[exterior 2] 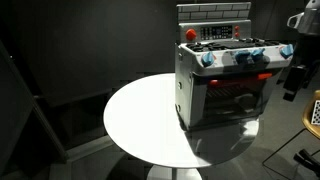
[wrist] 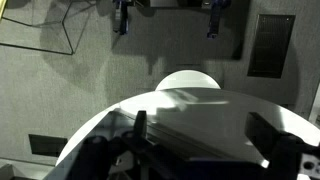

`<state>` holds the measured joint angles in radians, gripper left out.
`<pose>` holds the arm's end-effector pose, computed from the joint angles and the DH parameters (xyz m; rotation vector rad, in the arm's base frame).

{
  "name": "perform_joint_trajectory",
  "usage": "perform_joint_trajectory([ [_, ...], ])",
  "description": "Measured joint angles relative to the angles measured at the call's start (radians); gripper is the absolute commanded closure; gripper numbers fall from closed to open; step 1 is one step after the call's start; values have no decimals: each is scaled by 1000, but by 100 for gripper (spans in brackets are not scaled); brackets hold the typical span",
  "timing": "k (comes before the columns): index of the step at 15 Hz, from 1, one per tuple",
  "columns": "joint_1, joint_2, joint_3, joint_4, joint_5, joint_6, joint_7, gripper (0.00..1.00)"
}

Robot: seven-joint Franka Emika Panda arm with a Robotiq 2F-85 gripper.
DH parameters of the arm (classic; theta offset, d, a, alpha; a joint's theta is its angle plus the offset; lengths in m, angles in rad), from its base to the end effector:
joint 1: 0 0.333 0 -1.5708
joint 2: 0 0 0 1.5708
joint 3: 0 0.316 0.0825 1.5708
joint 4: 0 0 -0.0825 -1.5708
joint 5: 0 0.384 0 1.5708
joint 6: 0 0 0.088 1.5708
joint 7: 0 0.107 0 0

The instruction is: Press the top right orange button on the stove

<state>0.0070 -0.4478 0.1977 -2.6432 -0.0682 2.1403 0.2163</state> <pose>0.3729 0.0713 0.3815 2.9898 0.0079 -0.0522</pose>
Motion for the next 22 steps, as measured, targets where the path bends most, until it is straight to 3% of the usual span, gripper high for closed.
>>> perform_joint_trajectory([
  [8, 3, -1, -2, 10, 0, 1, 0, 0],
  [13, 5, -15, -2, 86, -11, 1, 0, 0],
  [22, -42, -22, -15, 258, -167, 46, 26, 0],
])
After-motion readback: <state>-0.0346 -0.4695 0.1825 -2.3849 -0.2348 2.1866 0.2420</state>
